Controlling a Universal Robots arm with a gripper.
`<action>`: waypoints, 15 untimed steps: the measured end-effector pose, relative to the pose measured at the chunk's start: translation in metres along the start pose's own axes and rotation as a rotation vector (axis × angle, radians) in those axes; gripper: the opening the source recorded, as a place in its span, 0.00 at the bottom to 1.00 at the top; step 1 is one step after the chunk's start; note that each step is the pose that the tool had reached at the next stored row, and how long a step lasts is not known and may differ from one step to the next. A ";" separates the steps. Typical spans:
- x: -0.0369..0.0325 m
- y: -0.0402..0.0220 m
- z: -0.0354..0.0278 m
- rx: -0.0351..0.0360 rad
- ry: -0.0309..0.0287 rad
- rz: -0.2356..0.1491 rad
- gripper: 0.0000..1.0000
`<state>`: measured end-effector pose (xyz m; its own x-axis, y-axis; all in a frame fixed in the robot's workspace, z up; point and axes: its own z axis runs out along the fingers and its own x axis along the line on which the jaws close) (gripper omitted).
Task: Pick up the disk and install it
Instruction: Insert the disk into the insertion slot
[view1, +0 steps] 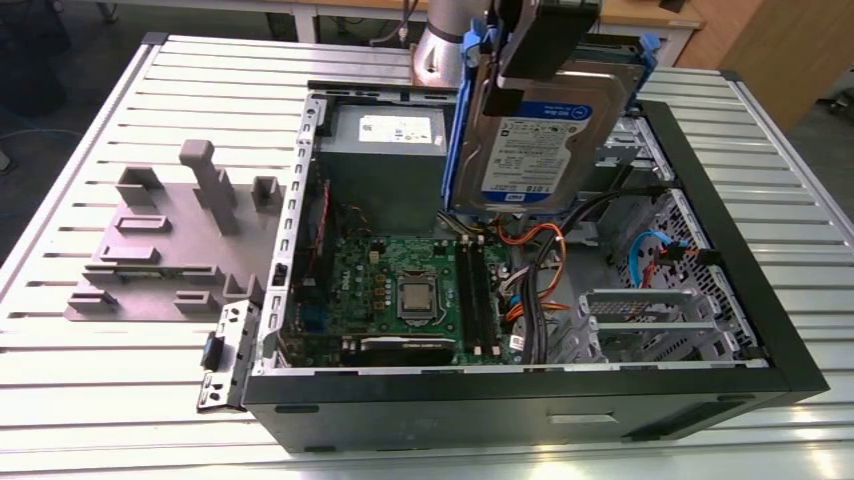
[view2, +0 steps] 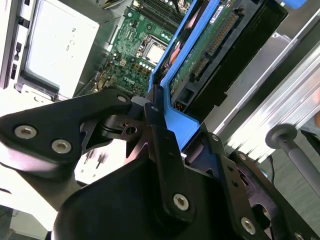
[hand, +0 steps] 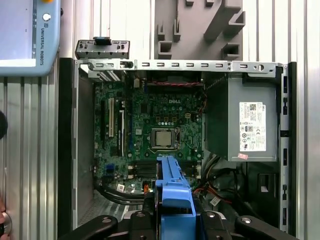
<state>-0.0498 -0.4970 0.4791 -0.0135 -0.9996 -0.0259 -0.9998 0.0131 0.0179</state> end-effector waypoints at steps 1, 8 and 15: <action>0.0000 -0.0009 0.0000 0.0000 0.0000 0.000 0.36; 0.0020 -0.0030 0.0003 0.0000 0.0001 0.000 0.36; 0.0107 -0.0037 0.0005 0.0000 0.0001 0.000 0.36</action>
<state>-0.0463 -0.5078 0.4782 -0.0136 -0.9996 -0.0258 -0.9998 0.0131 0.0180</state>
